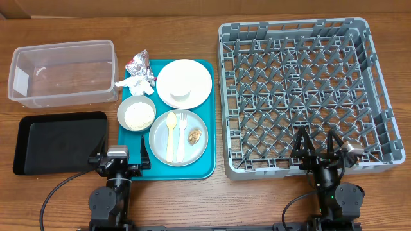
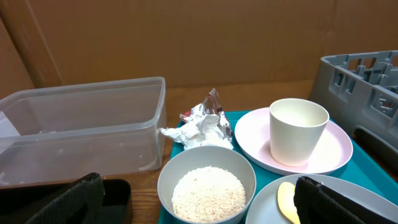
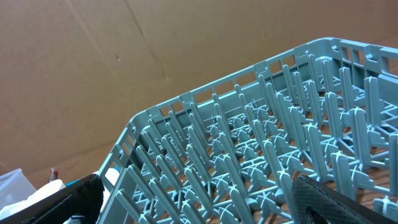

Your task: Sort waste into correct bins and load items into the dishwasher rack

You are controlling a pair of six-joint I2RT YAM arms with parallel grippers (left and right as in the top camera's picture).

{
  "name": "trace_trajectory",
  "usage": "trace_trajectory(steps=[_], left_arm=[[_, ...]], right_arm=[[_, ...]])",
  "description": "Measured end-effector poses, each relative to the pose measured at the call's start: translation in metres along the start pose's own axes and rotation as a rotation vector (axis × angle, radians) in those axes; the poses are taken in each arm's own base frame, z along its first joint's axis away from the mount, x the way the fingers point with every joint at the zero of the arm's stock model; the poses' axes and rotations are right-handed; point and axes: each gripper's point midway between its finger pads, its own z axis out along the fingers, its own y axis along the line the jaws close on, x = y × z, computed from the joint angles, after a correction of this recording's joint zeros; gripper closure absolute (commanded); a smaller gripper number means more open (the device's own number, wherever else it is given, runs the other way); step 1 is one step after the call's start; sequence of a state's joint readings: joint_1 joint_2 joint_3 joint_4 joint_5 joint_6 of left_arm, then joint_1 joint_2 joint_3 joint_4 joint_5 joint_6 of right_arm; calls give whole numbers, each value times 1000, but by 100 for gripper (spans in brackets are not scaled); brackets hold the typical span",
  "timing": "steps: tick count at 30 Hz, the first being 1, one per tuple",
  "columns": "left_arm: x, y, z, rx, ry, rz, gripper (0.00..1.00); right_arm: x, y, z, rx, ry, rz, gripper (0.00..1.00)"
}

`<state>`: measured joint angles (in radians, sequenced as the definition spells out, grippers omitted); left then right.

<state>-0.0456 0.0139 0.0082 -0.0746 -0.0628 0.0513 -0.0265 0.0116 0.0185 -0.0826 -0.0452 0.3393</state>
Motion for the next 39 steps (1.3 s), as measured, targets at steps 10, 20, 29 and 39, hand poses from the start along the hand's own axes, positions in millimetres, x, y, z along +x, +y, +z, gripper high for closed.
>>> trace_trajectory(steps=[10,20,29,39], left_arm=[[0,0,0,0,0,0,0],[0,0,0,0,0,0,0],[0,0,0,0,0,0,0],[0,0,0,0,0,0,0]], right_arm=[[0,0,0,0,1,0,0],[0,0,0,1,0,0,0],[0,0,0,1,1,0,0],[-5,14,-1,-74,-11,58,0]])
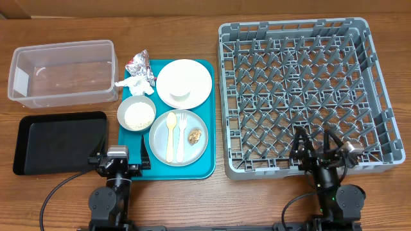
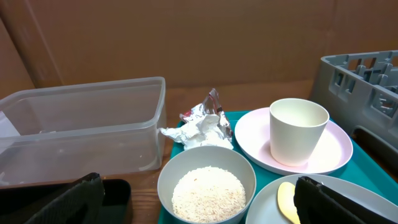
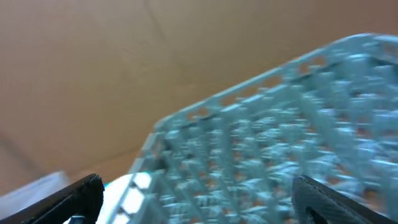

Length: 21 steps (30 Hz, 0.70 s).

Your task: Sort waste into correct bins and load items into the dishwasher rack

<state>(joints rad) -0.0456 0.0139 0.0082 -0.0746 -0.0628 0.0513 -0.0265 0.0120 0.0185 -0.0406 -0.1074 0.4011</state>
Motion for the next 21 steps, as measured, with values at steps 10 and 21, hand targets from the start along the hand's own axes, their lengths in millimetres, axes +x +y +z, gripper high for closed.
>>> trace_trajectory(steps=[10,21], left_arm=[[0,0,0,0,0,0,0],[0,0,0,0,2,0,0]], right_arm=[[-97,105,-43,-282,37,7,0],[-107,110,-12,5,658,117,0]])
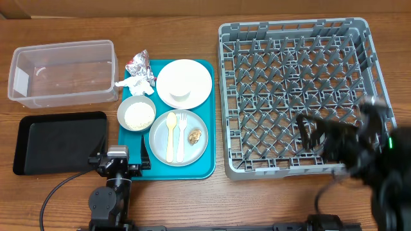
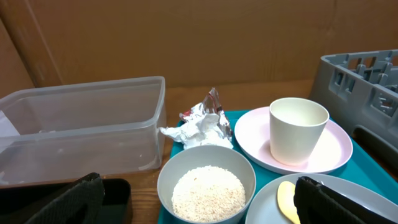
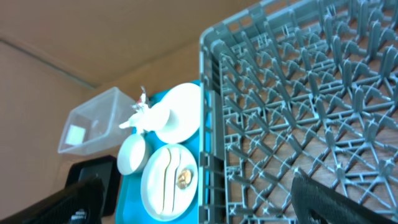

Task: Sort waste into correct bins and load items into the dishwasher rack
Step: 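Move the left gripper to the white cup and grasp it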

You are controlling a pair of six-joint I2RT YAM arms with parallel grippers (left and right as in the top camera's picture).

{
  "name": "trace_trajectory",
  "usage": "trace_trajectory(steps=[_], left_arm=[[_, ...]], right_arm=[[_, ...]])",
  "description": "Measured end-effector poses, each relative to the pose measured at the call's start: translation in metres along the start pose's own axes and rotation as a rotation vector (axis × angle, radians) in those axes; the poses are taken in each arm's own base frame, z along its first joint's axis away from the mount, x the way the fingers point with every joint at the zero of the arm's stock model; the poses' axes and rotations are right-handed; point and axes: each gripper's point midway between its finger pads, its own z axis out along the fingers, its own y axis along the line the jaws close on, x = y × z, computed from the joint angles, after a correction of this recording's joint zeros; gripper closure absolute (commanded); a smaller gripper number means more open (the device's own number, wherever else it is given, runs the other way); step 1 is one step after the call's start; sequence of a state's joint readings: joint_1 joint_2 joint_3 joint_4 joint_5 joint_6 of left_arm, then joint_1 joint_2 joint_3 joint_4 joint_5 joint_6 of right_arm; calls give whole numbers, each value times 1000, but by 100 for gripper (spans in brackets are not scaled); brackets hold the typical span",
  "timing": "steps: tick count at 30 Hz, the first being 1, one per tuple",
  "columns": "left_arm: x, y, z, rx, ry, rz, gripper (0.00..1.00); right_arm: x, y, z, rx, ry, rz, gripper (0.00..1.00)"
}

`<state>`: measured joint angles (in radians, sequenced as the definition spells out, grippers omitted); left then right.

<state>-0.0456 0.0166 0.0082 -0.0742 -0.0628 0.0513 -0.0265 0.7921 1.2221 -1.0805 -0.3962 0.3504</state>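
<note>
A teal tray (image 1: 207, 164) carries a bowl of rice (image 1: 137, 114), a pale plate (image 1: 199, 76) with a cup (image 2: 298, 130) on it, and a grey plate (image 1: 156, 131) with a spoon (image 1: 171, 135), a fork (image 1: 182, 135) and a food scrap (image 1: 195, 135). Crumpled foil (image 1: 137, 63) and a white napkin (image 1: 136, 82) lie at the tray's far left corner. The grey dishwasher rack (image 1: 302, 90) stands empty on the right. My left gripper (image 1: 120, 162) rests open at the tray's near left corner. My right gripper (image 1: 324, 138) hangs open, blurred, above the rack's near right part.
A clear plastic bin (image 1: 62, 72) stands at the far left, with a black tray (image 1: 60, 142) in front of it. Brown cardboard walls close off the back. Both bins hold nothing that I can see.
My right gripper has risen from the table edge in front of the rack and now looks down over the rack and tray. The left arm and all objects are unchanged.
Both grippers rested open at the near table edge, the left by the tray, the right before the rack. Then the right wrist view blurred while the arm looked much the same from overhead. Now the right arm is raised over the rack; nothing has been picked up.
</note>
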Motion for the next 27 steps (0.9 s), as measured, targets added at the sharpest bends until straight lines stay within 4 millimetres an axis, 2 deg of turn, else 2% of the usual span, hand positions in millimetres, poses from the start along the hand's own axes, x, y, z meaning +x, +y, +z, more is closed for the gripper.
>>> trace_trajectory(steps=[2,5,8,11,15,18,24,27], left_arm=[[0,0,0,0,1,0,0],[0,0,0,0,1,0,0],[0,0,0,0,1,0,0],[0,0,0,0,1,0,0],[0,-6,0,37,1,-23,0],[-5,-24,-2,143,-11,-158,0],[-21,-52,-10,323,-27,-332,0],[-59,-58,-23,381,-35,-379,0]], right_arm=[[-11,-1,28,-2,99,40,0],[-1,0,64,-76,256,58,0],[5,-6,84,-93,331,72,0],[8,-12,90,-73,352,77,0],[15,-9,76,-62,354,72,0],[10,5,44,-85,256,11,0],[3,21,-5,-88,69,-92,0],[-1,25,-15,-92,22,-115,0]])
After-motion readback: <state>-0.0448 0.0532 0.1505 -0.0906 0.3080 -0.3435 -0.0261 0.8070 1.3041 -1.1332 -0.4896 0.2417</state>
